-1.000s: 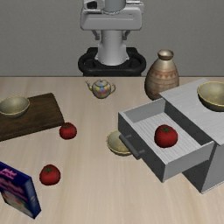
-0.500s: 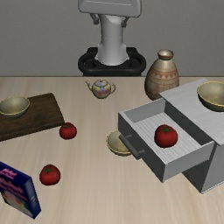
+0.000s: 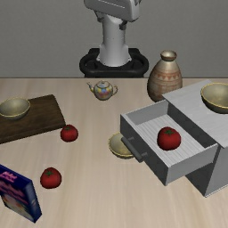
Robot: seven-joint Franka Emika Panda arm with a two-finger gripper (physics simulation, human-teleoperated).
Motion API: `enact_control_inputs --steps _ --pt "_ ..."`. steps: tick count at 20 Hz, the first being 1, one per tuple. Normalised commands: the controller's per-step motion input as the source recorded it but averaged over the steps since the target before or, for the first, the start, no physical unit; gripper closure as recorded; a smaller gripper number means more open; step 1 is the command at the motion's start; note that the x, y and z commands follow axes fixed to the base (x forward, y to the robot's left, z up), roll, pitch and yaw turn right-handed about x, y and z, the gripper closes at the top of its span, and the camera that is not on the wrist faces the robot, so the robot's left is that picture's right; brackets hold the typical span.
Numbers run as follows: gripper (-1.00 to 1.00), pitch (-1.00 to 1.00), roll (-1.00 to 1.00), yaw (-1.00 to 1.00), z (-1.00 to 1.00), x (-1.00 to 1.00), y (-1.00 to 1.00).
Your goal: Pick the tomato in the top layer of the drawer and place it on the porcelain bowl at the top of the cabinet
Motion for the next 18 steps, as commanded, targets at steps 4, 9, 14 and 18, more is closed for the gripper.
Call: enact_control_inputs --steps 4,9,14,18 --pt "-1.00 0.00 0.00 -0.34 0.00 0.25 0.00" --pt "-1.00 0.00 0.00 0.00 0.00 1.00 0.00" --pt "-1.00 0.00 0.00 0.00 0.00 1.00 0.00" --pt "-1.00 0.00 0.00 0.00 0.00 1.00 0.00"
